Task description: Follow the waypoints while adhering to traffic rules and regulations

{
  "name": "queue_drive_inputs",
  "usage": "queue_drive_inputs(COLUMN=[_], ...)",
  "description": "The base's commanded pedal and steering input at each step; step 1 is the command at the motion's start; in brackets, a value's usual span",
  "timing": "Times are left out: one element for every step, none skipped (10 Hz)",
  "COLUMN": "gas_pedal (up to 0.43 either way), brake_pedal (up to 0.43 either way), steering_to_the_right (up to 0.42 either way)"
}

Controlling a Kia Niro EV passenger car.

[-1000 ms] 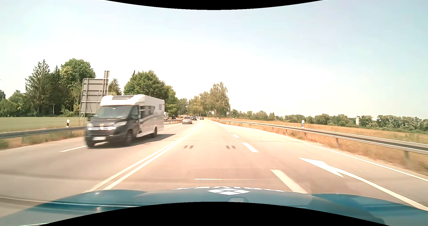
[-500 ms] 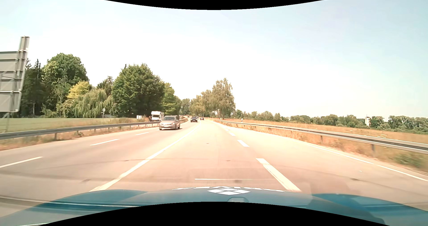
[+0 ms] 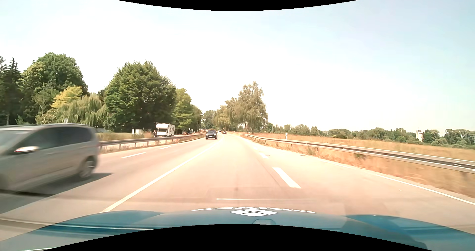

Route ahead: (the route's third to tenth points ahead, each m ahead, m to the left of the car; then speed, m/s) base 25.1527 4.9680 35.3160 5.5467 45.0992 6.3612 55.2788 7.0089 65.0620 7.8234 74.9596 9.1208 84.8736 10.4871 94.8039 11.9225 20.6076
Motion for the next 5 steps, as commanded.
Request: queue_drive_inputs(gas_pedal=[0.110, 0.110, 0.110, 0.110, 0.110], brake_pedal=[0.000, 0.000, 0.000, 0.000, 0.000], steering_to_the_right=[-0.015, -0.016, -0.016, -0.015, -0.014])
